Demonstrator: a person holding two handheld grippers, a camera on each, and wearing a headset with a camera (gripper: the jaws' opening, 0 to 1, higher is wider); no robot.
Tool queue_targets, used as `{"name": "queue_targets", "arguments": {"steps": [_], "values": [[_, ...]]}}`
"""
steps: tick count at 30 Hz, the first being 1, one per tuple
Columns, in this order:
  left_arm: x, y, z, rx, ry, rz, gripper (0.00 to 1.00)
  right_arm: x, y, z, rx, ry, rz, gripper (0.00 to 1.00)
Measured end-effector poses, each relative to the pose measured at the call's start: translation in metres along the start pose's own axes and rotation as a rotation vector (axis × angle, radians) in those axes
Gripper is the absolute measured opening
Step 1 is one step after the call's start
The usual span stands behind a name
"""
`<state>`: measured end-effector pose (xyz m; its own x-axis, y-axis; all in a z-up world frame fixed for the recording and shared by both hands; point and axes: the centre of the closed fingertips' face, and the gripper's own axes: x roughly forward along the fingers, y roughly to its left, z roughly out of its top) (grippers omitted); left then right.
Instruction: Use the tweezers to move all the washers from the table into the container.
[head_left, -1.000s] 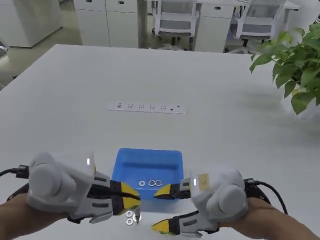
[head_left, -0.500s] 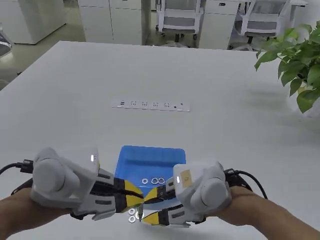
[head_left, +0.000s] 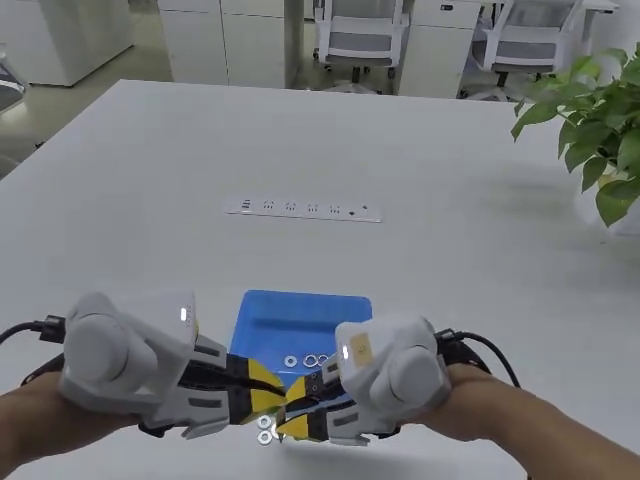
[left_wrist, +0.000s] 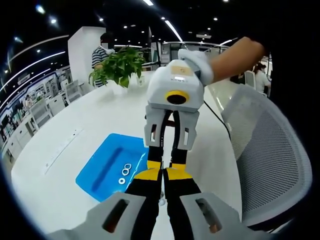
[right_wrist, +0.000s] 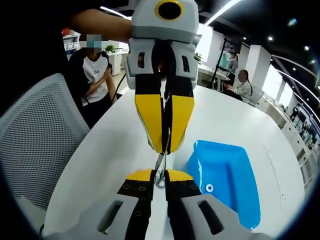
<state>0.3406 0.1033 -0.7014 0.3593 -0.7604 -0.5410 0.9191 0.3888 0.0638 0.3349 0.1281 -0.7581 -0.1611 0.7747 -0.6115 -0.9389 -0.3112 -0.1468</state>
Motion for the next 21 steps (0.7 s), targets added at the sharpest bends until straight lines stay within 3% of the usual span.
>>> {"name": "queue_targets", "arguments": {"steps": [21], "values": [[0.0007,-0.0017,-0.0027,0.000,0.008,0.001,0.06,0.0005,0.0020,0.0002,0.062,-0.010,0.012,0.07]]}}
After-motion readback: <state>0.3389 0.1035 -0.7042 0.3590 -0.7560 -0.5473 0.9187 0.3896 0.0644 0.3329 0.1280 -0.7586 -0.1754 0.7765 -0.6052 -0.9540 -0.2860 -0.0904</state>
